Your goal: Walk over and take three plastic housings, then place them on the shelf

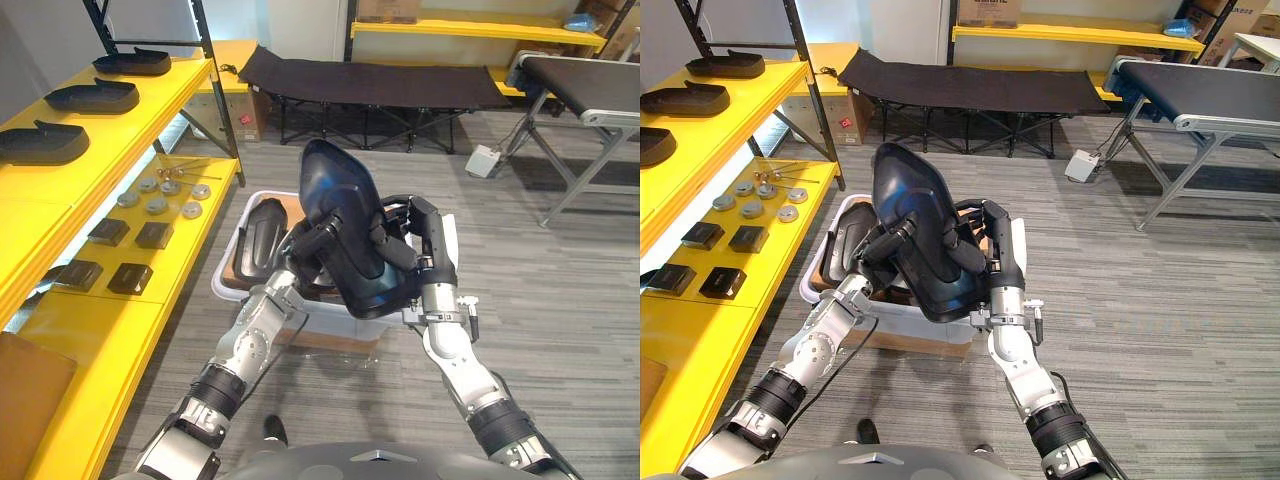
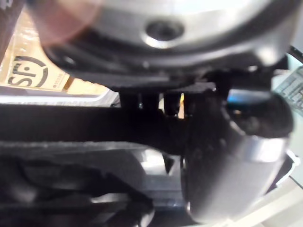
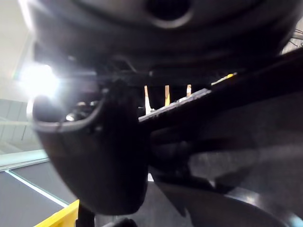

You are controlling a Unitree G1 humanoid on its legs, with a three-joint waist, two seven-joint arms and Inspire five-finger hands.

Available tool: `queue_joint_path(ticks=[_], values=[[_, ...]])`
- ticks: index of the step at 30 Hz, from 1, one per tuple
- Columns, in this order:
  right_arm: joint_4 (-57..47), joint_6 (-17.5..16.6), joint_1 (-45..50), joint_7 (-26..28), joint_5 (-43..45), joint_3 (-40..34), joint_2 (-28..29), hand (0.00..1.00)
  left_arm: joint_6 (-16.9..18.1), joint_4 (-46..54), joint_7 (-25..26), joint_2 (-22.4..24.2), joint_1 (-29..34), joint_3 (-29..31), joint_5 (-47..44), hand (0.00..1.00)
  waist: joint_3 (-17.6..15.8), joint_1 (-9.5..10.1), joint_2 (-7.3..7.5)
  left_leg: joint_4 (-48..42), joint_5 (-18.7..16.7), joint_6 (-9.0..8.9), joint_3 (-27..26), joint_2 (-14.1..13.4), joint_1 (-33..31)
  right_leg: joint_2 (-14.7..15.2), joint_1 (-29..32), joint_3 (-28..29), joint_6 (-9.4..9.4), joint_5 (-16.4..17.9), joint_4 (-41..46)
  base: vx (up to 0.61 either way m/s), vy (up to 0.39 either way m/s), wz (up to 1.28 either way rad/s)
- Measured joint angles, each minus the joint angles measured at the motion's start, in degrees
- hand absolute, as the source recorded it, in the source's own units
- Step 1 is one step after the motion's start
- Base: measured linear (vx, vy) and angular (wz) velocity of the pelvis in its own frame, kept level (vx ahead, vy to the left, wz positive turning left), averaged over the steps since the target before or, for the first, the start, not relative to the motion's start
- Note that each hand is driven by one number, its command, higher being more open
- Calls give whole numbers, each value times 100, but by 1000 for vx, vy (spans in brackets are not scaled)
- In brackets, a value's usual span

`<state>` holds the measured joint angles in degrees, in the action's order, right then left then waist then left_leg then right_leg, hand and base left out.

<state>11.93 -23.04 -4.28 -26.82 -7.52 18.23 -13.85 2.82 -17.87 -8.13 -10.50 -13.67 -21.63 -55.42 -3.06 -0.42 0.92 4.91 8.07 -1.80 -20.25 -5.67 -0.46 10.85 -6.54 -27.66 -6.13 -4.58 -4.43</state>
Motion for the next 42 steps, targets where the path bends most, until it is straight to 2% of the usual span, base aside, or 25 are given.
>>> queue_joint_path(ticks=[3,6,9,11,14,19,21,23,26,30,32,33,35,36,37,38,41,42], values=[[0,-7,0,210,-6,135,-32,100,109,0,7,-119,0,-145,34,0,2,-9,-2,-2,3,5,-10,0,-3,1,11,1,-1,-2,0,6,8,-1],[1,29,0,558,2,444,-173,100,368,0,150,-157,1,-279,574,0,4,23,-7,-2,25,36,2,2,-5,2,1,-15,-2,-3,-1,7,6,1],[-10,116,-10,632,177,430,-105,100,410,18,376,-151,23,-291,1057,0,11,42,-18,-2,26,38,31,5,7,-2,-39,-28,-3,-3,-3,16,17,7],[-114,308,-24,702,241,437,-3,100,412,316,700,-113,233,-158,1777,0,27,54,-45,-2,29,39,23,19,25,-28,-42,-32,-2,-3,-2,0,0,-2],[-178,424,-123,773,257,435,119,100,404,744,1060,55,623,100,2631,0,57,44,-94,0,26,36,11,31,63,-16,-55,-31,0,0,-1,0,0,-3],[-666,740,-144,775,512,361,145,100,451,1453,1861,256,1288,516,4681,0,89,146,-152,18,-35,-35,26,43,82,-37,-59,-51,59,61,-1,0,0,0],[-908,768,-60,796,605,349,251,100,467,1549,2490,374,1565,823,5612,0,103,166,-172,19,-34,-36,44,40,86,-43,-69,-67,57,77,1,0,0,3],[-979,786,59,807,623,316,355,100,474,1550,2922,465,1674,1107,5908,0,104,170,-175,19,-33,-35,70,40,85,-40,-70,-89,50,111,34,2,2,6],[-1011,964,304,872,756,245,468,100,530,1550,3474,512,1717,1494,6054,0,105,189,-174,20,-31,-31,117,63,71,-21,-87,-143,49,119,39,18,24,10],[-1009,1123,613,1028,1158,125,530,100,705,1607,3943,587,1880,1766,6054,0,104,192,-172,20,-49,-13,109,102,68,16,-83,-140,52,117,39,30,38,1],[-1010,1127,694,1231,1419,38,548,100,704,1606,4086,623,1899,1824,6048,0,96,186,-159,20,-51,-13,94,102,62,18,-66,-126,52,116,41,27,31,-4],[-1010,1122,760,1522,1679,-63,576,100,710,1606,4113,622,1909,1848,6028,0,99,180,-148,20,-53,-15,87,97,63,15,-63,-120,52,117,40,21,19,-5],[-1009,1122,866,2055,2019,-179,573,100,796,1606,4026,658,1957,1909,5966,0,101,164,-144,20,-61,-23,54,89,65,11,-46,-87,52,117,36,21,16,-9],[-1009,1121,941,2255,2034,-210,574,100,954,1607,3893,698,2029,1941,5742,0,101,163,-144,20,-70,-26,22,85,76,11,-39,-53,52,116,34,24,18,-11],[-1010,1121,965,2291,2034,-217,574,100,983,1607,3862,710,2045,1947,5695,0,101,164,-144,20,-73,-26,18,85,79,11,-40,-49,52,117,33,28,17,-8],[-1002,1122,1106,2496,2045,-309,574,100,1173,1606,3637,750,2113,1951,5294,0,101,160,-140,20,-77,-28,10,85,83,11,-40,-44,52,117,32,0,0,0],[-886,1122,1274,2712,2118,-494,578,100,1374,1607,3213,775,2160,2036,4798,0,99,161,-136,20,-77,-27,1,81,81,10,-33,-39,52,119,32,23,15,-2],[-643,1130,1296,3008,2407,-720,576,100,1609,1635,2827,776,2270,2167,4393,0,99,136,-137,20,-80,-30,-12,80,80,10,-23,-30,52,119,31,0,0,0]])
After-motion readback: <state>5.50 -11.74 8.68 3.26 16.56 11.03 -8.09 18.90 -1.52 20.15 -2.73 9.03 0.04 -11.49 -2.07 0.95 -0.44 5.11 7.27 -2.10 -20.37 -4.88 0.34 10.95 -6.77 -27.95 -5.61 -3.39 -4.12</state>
